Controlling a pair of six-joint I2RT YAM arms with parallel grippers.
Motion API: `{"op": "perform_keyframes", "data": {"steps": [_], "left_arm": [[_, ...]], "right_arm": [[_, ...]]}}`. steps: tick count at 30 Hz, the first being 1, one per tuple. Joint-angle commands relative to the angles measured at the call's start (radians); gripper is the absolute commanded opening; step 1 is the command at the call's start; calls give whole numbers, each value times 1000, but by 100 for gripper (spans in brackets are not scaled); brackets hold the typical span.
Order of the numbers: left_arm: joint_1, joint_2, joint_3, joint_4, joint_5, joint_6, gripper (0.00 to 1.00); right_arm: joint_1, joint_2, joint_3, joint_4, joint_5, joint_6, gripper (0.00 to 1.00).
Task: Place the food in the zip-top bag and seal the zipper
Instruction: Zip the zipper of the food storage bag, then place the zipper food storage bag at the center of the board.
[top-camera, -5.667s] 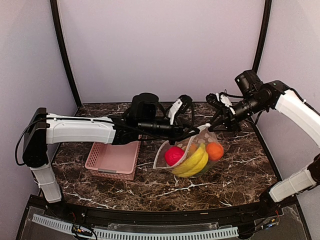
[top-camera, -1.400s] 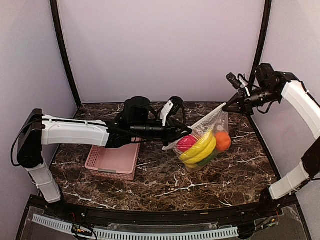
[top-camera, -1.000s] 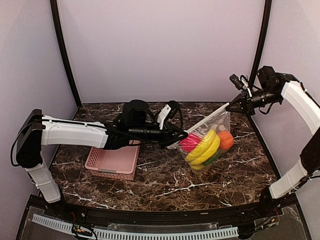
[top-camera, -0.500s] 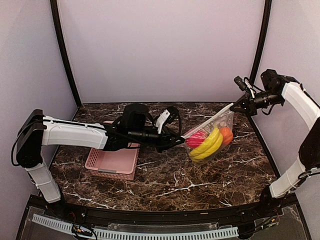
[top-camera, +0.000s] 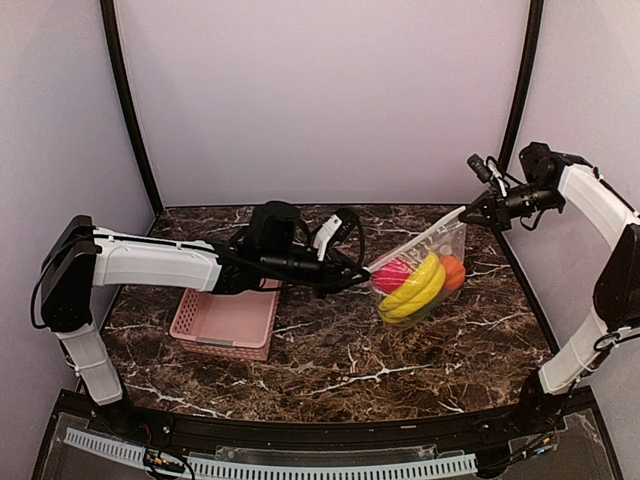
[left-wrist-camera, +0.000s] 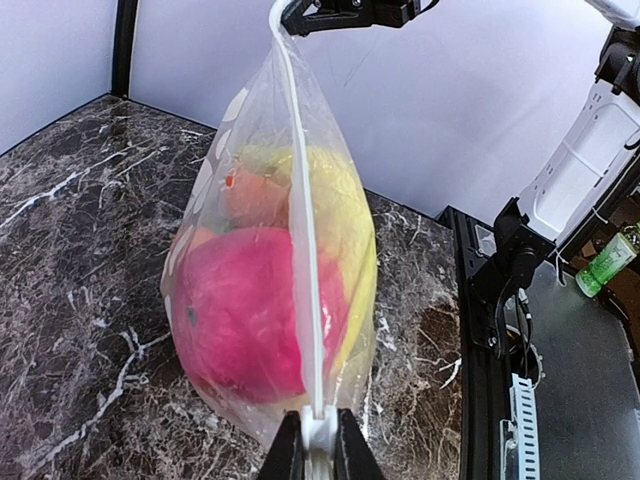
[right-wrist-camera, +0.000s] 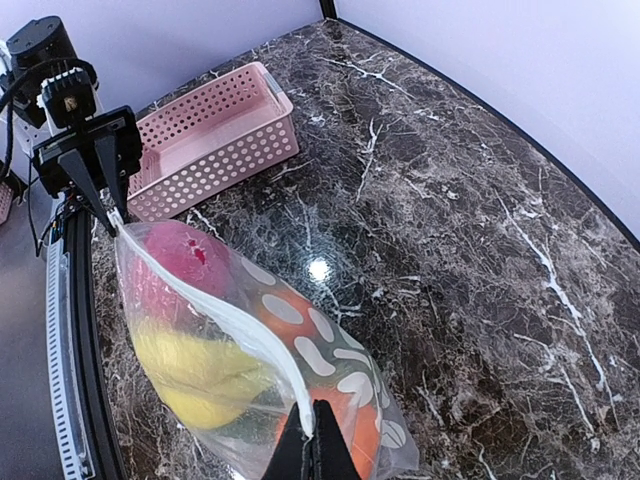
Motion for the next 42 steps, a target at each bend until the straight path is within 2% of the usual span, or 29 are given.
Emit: {"op": "perform_keyframes", "data": {"steps": [1,17,24,27,30,33,37,40,42], "left_arm": [[37,3,16,-57,37,22,1],[58,38,31,-21,31,6,1],[118,136,265,-87,39,56,1],[143,157,376,-157,38,97,1],[145,143,407,-226,56,183,1],[145,110,342,-242,95,214,1],[137,66,176,-238,155,209,2],[121,35,55,-253,157,206,4],[108,9,10,-258,158,201,10]], "right_arm": [[-11,9,44,19,-4,-9,0],[-14,74,107,39,-46,17,0],[-14,140,207,141,-95,107,0],[-14,151,254,130,-129,80,0],[-13,98,176,163,-117,33,0],[-12,15,16,200,-80,-36,0],[-13,-78,-227,242,-7,-115,14],[-14,-110,-343,225,38,-117,25],[-14,-139,-389,187,47,-134,28]]}}
